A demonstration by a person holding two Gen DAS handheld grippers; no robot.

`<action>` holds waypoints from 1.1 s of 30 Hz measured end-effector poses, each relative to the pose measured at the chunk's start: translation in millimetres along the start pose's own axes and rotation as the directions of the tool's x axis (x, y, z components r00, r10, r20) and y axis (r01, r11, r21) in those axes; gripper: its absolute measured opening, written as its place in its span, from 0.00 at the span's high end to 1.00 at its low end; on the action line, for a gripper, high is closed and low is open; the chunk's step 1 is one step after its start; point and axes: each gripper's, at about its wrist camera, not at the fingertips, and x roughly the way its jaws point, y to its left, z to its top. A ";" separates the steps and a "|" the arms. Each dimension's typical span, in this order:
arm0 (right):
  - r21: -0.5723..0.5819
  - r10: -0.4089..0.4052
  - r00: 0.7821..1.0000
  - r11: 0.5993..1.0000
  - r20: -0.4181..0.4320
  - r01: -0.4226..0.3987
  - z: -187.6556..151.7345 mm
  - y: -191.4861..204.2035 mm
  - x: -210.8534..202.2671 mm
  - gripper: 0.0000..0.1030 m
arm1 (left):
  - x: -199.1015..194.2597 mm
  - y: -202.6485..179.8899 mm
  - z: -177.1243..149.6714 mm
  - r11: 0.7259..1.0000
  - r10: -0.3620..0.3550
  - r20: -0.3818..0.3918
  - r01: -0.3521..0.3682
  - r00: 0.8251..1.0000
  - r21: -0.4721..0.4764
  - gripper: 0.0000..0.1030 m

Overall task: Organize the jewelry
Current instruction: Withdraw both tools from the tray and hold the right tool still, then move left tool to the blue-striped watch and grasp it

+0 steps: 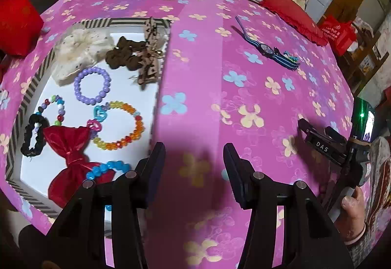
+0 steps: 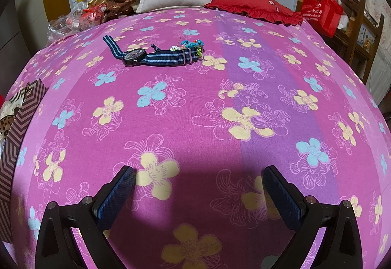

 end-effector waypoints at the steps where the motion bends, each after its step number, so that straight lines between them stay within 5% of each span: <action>1: 0.000 0.000 1.000 1.000 0.000 0.000 0.0 0.0 -0.1 0.00 | 1.3 -2.2 0.4 1.000 0.002 -0.001 -0.002 1.000 0.002 0.53; 7: -0.048 0.037 0.999 0.998 -0.018 -0.038 -3.0 -1.1 -1.4 0.00 | 14.2 -13.7 6.7 1.000 0.023 -0.021 -0.023 1.000 -0.015 0.53; 13: 0.044 0.182 0.982 0.982 0.053 -0.184 -11.4 -21.7 -14.2 0.01 | 23.0 -33.9 23.9 0.999 0.045 -0.013 -0.045 0.999 -0.005 0.53; 17: 0.177 0.246 0.961 0.947 0.130 -0.267 -20.3 -40.8 -24.6 0.28 | 31.5 -50.8 49.5 0.999 0.048 0.012 -0.048 0.999 -0.008 0.53; 24: 0.239 0.263 0.954 0.926 0.146 -0.292 -20.7 -55.7 -28.5 0.28 | 81.8 -103.6 109.5 0.999 0.038 -0.028 -0.038 0.999 0.014 0.53; 33: 0.250 0.296 0.942 0.911 0.159 -0.329 -22.7 -61.2 -29.8 0.28 | 164.1 -152.7 176.4 0.997 -0.009 -0.097 0.001 0.995 -0.080 0.53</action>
